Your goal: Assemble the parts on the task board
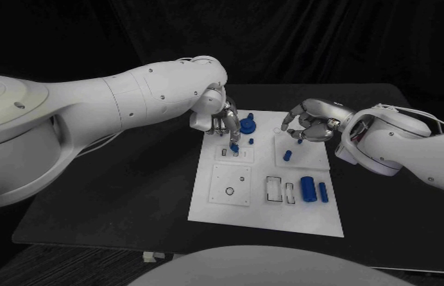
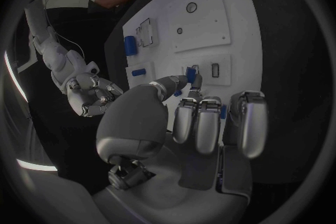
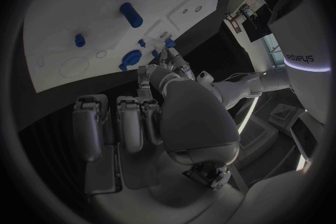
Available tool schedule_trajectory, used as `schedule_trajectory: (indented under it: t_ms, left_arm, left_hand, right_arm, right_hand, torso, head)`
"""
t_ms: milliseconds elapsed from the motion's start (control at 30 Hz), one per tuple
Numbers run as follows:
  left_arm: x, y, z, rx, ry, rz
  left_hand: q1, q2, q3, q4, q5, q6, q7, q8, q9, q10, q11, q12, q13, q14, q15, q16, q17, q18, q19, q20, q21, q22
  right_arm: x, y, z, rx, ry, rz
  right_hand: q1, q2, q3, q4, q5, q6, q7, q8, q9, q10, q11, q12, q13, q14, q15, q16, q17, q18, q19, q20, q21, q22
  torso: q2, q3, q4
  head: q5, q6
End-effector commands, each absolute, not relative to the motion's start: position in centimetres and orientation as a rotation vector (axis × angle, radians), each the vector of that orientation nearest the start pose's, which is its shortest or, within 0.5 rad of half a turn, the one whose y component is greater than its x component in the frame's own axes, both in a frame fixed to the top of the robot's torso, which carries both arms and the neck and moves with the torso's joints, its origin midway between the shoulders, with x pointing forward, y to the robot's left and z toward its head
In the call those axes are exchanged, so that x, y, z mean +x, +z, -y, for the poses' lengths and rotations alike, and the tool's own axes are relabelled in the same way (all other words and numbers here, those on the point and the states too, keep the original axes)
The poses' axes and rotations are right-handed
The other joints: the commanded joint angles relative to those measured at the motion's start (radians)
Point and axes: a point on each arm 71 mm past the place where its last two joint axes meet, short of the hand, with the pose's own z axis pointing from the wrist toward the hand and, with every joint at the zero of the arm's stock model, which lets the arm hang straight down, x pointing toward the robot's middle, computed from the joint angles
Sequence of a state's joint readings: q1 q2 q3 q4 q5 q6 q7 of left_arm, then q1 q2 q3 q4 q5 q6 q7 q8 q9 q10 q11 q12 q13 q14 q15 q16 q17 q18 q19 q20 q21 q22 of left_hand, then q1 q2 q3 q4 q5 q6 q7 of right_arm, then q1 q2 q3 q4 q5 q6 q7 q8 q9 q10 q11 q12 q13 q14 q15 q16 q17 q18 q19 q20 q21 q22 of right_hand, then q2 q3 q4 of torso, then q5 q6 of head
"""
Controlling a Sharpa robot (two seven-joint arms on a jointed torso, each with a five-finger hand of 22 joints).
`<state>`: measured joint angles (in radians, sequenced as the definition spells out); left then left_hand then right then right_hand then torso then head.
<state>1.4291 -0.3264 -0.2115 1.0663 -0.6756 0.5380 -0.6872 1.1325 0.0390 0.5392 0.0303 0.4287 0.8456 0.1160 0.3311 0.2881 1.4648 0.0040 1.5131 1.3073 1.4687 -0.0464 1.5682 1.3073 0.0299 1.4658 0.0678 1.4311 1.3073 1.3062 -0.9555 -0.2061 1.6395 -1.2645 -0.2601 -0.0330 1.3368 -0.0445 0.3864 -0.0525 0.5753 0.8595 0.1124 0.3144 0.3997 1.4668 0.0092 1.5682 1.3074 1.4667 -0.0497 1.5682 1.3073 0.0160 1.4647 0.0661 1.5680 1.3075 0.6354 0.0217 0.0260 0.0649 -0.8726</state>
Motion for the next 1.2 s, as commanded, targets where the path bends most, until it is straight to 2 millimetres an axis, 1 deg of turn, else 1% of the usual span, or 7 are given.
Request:
schedule_trajectory:
  t_ms: [33, 333, 533, 700, 800, 933, 1200]
  left_arm:
    - [53.2, -19.8, -8.0, -0.019, -0.314, -2.745]
    - [53.1, -20.2, -7.4, -0.018, -0.330, -2.744]
    - [53.0, -20.4, -7.1, -0.023, -0.346, -2.739]
    - [53.0, -20.5, -6.9, -0.024, -0.357, -2.738]
    - [52.9, -20.6, -6.9, -0.026, -0.361, -2.738]
    - [52.9, -20.7, -6.8, -0.029, -0.370, -2.734]
    - [52.9, -20.7, -6.5, -0.043, -0.396, -2.716]
  left_hand:
    - [-0.005, 0.004, -0.006, -0.003, 0.002, 0.051, -0.044, 0.134, 0.414, 0.048, -0.004, 0.002, 0.206, 0.102, -0.002, 0.003, 0.263, 0.009, 0.003, -0.002, 0.000, 0.200]
    - [-0.007, 0.005, -0.007, -0.001, 0.001, 0.053, -0.044, 0.133, 0.415, 0.046, -0.005, 0.000, 0.204, 0.102, -0.003, 0.003, 0.263, 0.010, 0.002, -0.003, -0.003, 0.199]
    - [-0.009, 0.007, -0.008, 0.002, -0.001, 0.044, -0.041, 0.114, 0.410, 0.042, -0.004, -0.004, 0.201, 0.102, -0.003, 0.003, 0.263, 0.011, -0.001, -0.004, -0.009, 0.197]
    - [-0.012, 0.010, -0.011, 0.005, -0.013, 0.040, -0.038, 0.095, 0.406, 0.039, -0.001, -0.006, 0.198, 0.102, -0.001, 0.003, 0.263, 0.012, -0.003, -0.003, -0.013, 0.196]
    - [-0.012, 0.010, -0.012, 0.005, -0.014, 0.039, -0.037, 0.094, 0.405, 0.037, -0.001, -0.008, 0.197, 0.102, -0.001, 0.003, 0.263, 0.012, -0.005, -0.003, -0.016, 0.195]
    - [-0.011, 0.011, -0.011, 0.004, -0.016, 0.038, -0.037, 0.089, 0.404, 0.035, 0.000, -0.010, 0.195, 0.102, 0.000, 0.003, 0.263, 0.013, -0.008, -0.003, -0.020, 0.193]
    - [-0.011, 0.013, -0.013, 0.004, -0.023, 0.035, -0.034, 0.076, 0.402, 0.029, 0.003, -0.015, 0.190, 0.102, 0.002, 0.003, 0.263, 0.015, -0.014, -0.001, -0.029, 0.190]
  right_arm:
    - [45.4, -19.4, 22.0, -0.107, 0.737, -1.836]
    - [45.4, -19.4, 22.0, -0.108, 0.737, -1.836]
    - [45.4, -19.4, 22.0, -0.107, 0.737, -1.838]
    - [45.4, -19.5, 22.0, -0.107, 0.737, -1.840]
    - [45.4, -19.5, 22.0, -0.107, 0.737, -1.841]
    - [45.4, -19.6, 22.0, -0.106, 0.737, -1.841]
    - [45.4, -19.6, 22.1, -0.105, 0.737, -1.841]
  right_hand:
    - [0.012, 0.000, 0.005, 0.000, -0.005, -0.006, -0.001, -0.006, -0.002, 0.104, 0.009, 0.003, 0.263, 0.104, 0.010, 0.003, 0.263, -0.014, 0.100, 0.006, -0.004, 0.260]
    - [0.012, 0.000, 0.005, 0.000, -0.005, -0.007, 0.000, -0.006, -0.002, 0.104, 0.009, 0.003, 0.263, 0.104, 0.010, 0.003, 0.263, -0.013, 0.100, 0.006, -0.004, 0.260]
    - [0.012, 0.000, 0.005, 0.000, -0.005, -0.007, 0.000, -0.007, -0.002, 0.104, 0.010, 0.003, 0.263, 0.104, 0.010, 0.003, 0.263, -0.013, 0.100, 0.006, -0.004, 0.260]
    - [0.012, 0.000, 0.005, 0.000, -0.005, -0.007, 0.000, -0.007, -0.002, 0.104, 0.010, 0.003, 0.263, 0.104, 0.010, 0.003, 0.263, -0.013, 0.100, 0.006, -0.004, 0.260]
    - [0.012, 0.000, 0.005, 0.000, -0.005, -0.007, 0.000, -0.007, -0.002, 0.104, 0.010, 0.003, 0.263, 0.104, 0.010, 0.003, 0.263, -0.013, 0.100, 0.006, -0.004, 0.260]
    - [0.012, 0.000, 0.005, 0.000, -0.005, -0.007, 0.000, -0.007, -0.002, 0.104, 0.010, 0.003, 0.263, 0.104, 0.010, 0.003, 0.263, -0.013, 0.100, 0.006, -0.004, 0.260]
    - [0.012, -0.001, 0.005, -0.001, -0.005, -0.008, 0.000, -0.008, -0.003, 0.104, 0.010, 0.003, 0.263, 0.104, 0.010, 0.003, 0.263, -0.013, 0.099, 0.006, -0.005, 0.259]
  torso:
    - [0.001, -0.0002, 0.0008]
    - [0.000, 0.0015, 0.0008]
    - [-0.001, 0.0005, -0.0005]
    - [-0.001, 0.0004, 0.0012]
    - [-0.001, 0.0006, 0.0002]
    - [0.000, 0.0001, 0.0004]
    - [0.000, 0.0003, 0.0004]
  head:
    - [-0.001, 0.000]
    - [-0.005, 0.000]
    - [-0.009, 0.000]
    - [-0.010, 0.000]
    - [-0.008, 0.000]
    - [-0.008, 0.000]
    - [-0.008, 0.000]
